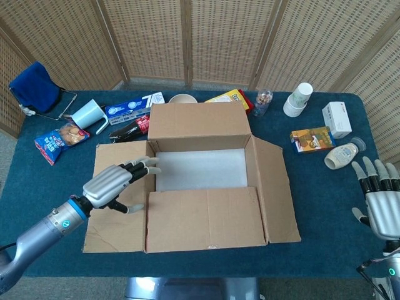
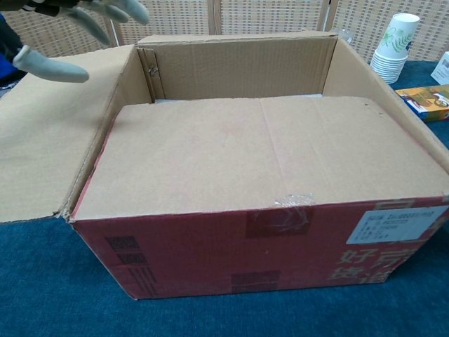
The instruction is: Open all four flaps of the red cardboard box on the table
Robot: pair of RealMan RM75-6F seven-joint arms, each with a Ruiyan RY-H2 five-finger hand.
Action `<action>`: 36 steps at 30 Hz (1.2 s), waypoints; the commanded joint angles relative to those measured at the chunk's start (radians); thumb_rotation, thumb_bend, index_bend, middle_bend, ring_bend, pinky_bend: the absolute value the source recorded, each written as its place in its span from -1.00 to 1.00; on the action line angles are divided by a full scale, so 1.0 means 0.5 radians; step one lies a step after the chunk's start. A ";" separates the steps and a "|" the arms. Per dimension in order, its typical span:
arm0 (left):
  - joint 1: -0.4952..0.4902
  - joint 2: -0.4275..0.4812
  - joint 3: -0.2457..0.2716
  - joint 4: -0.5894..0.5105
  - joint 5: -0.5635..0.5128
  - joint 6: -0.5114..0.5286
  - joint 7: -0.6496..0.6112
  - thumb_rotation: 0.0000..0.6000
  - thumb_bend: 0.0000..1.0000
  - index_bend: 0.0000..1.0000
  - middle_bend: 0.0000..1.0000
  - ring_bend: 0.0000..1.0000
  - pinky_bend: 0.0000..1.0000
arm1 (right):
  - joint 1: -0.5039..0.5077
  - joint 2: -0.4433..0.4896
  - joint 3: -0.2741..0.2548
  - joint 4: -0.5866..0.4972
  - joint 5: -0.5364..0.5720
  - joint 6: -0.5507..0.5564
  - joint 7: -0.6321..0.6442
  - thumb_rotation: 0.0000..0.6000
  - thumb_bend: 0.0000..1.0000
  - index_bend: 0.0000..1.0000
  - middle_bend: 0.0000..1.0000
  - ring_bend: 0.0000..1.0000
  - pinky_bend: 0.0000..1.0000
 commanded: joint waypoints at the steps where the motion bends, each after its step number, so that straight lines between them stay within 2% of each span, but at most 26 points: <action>1: -0.081 -0.024 -0.037 -0.001 -0.103 -0.092 0.034 0.89 -0.99 -0.68 -0.89 -0.85 -0.62 | -0.046 -0.015 -0.004 0.026 -0.005 0.023 0.053 1.00 -0.86 -0.99 -1.00 -1.00 -0.87; 7: -0.254 -0.101 -0.095 0.036 -0.395 -0.256 0.152 0.86 -0.99 -0.67 -0.83 -0.81 -0.59 | -0.113 -0.004 0.002 0.042 -0.045 0.065 0.102 1.00 -0.87 -0.99 -1.00 -1.00 -0.88; 12: -0.382 -0.190 -0.107 0.076 -0.612 -0.301 0.306 0.86 -0.99 -0.65 -0.76 -0.78 -0.56 | -0.148 0.022 0.021 0.040 -0.066 0.087 0.128 1.00 -0.87 -0.99 -1.00 -1.00 -0.89; 16: -0.541 -0.273 -0.068 0.102 -0.833 -0.350 0.533 0.81 -0.99 -0.66 -0.68 -0.70 -0.53 | -0.169 0.043 0.048 0.022 -0.052 0.082 0.201 1.00 -0.88 -0.99 -1.00 -1.00 -0.89; 20: -0.676 -0.338 -0.039 0.087 -1.068 -0.344 0.677 0.77 -0.99 -0.66 -0.56 -0.59 -0.36 | -0.181 0.049 0.065 0.028 -0.060 0.078 0.227 1.00 -0.88 -0.99 -1.00 -1.00 -0.89; 25: -0.859 -0.432 0.036 0.091 -1.350 -0.305 0.877 0.75 -0.99 -0.67 -0.49 -0.54 -0.35 | -0.184 0.046 0.083 0.038 -0.055 0.036 0.257 1.00 -0.88 -0.99 -1.00 -1.00 -0.89; 29: -0.972 -0.485 0.059 0.081 -1.551 -0.298 0.916 0.75 -0.99 -0.68 -0.49 -0.49 -0.14 | -0.190 0.039 0.098 0.042 -0.062 0.028 0.272 1.00 -0.88 -0.99 -1.00 -1.00 -0.89; 36: -1.038 -0.477 0.059 0.051 -1.671 -0.310 0.871 0.75 -1.00 -0.69 -0.47 -0.41 0.00 | -0.202 0.031 0.119 0.048 -0.075 0.014 0.281 1.00 -0.89 -0.99 -1.00 -1.00 -0.89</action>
